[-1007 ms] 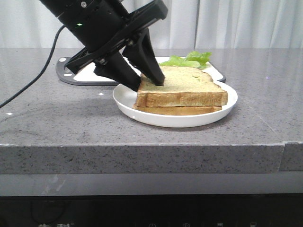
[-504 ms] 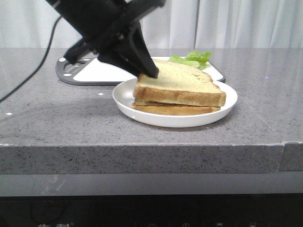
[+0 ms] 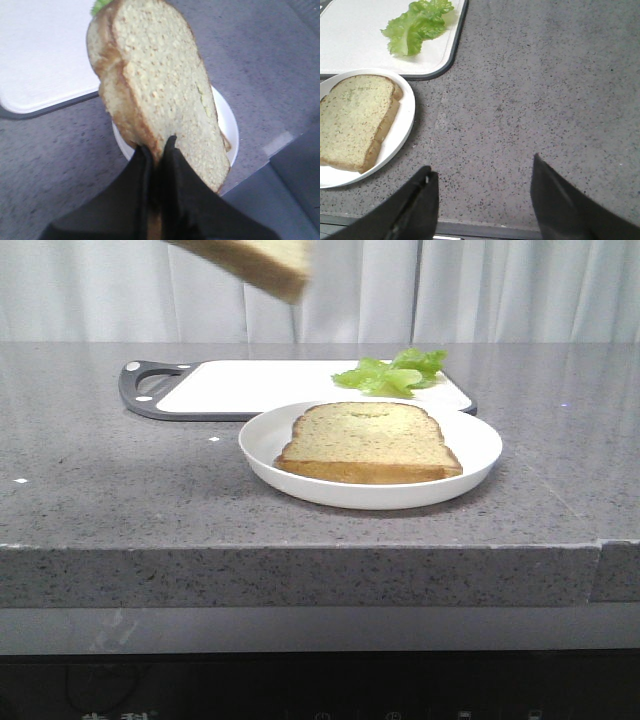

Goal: Left arm grabs bread, right arm adds lettuce
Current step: 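Lift the top bread slice with the left gripper and hold it aside, then reach the right gripper to the lettuce leaf on the cutting board and grasp it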

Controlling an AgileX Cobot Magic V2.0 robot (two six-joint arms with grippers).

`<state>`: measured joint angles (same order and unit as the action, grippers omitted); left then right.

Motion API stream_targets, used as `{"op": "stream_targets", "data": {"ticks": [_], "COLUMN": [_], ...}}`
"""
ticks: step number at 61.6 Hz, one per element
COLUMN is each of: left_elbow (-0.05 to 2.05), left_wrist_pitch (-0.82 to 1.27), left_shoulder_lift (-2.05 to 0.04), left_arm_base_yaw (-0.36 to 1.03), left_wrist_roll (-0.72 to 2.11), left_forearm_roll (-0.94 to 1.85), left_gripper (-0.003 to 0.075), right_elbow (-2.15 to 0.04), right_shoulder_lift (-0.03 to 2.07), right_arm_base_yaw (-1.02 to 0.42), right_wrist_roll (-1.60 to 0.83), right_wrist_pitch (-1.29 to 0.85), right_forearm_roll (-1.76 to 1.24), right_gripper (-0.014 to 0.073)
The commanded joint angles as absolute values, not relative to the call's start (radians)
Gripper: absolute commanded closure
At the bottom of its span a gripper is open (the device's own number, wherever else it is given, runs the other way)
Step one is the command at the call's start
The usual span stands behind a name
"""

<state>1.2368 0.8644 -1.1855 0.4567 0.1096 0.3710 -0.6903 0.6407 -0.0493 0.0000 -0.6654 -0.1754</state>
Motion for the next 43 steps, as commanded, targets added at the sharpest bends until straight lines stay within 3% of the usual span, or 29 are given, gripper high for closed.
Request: {"op": "stream_targets", "data": {"ticks": [1, 17, 43], "left_elbow": [1.209, 1.030, 0.931], "left_wrist_pitch": [0.845, 0.855, 0.857], "left_shoulder_lift": [-1.089, -0.894, -0.771], "left_arm_base_yaw": [0.406, 0.295, 0.293], "left_wrist_roll": [0.074, 0.074, 0.076], "left_forearm_roll": [0.349, 0.349, 0.349], "left_gripper": [0.0741, 0.0741, 0.0741], "right_elbow": [-0.748, -0.867, -1.161], "right_shoulder_lift": [0.698, 0.937, 1.376], "right_arm_base_yaw": [-0.046, -0.046, -0.046], "right_wrist_roll": [0.000, -0.060, -0.314], "right_wrist_pitch": [-0.595, -0.601, -0.563], "right_forearm_roll": [-0.200, -0.353, -0.704], "right_gripper": [0.0157, 0.0157, 0.0157]}}
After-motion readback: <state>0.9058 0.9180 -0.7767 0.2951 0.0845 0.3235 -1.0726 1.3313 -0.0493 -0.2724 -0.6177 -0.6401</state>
